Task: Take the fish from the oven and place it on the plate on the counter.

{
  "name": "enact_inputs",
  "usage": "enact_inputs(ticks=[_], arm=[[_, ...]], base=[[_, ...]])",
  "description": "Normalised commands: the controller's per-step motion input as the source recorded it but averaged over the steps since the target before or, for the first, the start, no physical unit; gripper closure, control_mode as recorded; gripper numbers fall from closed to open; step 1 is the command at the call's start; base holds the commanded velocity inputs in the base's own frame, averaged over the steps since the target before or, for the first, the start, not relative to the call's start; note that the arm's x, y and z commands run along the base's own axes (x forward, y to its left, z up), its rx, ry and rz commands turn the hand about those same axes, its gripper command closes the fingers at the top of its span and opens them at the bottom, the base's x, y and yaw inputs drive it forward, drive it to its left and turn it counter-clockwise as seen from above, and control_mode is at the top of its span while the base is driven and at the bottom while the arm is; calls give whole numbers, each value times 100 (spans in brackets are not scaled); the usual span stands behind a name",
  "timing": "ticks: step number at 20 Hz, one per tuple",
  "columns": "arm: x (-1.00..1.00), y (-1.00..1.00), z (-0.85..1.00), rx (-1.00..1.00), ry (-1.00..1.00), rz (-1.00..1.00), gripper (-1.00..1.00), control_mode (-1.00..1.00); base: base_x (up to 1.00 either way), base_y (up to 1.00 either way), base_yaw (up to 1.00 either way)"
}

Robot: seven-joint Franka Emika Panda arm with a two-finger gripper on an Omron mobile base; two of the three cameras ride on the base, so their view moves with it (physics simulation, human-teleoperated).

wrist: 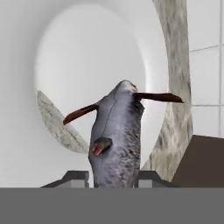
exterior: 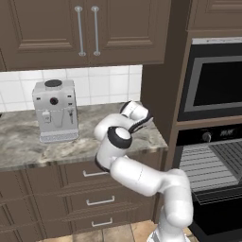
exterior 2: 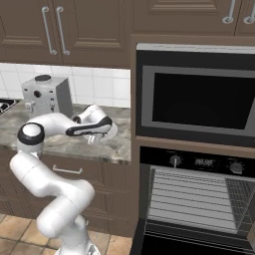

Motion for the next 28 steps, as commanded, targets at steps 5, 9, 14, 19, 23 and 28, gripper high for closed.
enact_inputs(ticks=[5,9,14,19,23,28], arm=[[12,7,3,0,14,8,-100,-100],[-15,46,25,-3,0,1,-100,-100],[-41,37,54,-6,-1,0,-100,-100],[-67,16,90,-3,-5,1,-100,-100],[-96,22,100,-6,-12,1,-100,-100],[-100,31,100,-35,-22,2,-100,-100]], base=[[0,0,0],[0,0,0],[0,0,0],[0,0,0],[0,0,0],[0,0,0]])
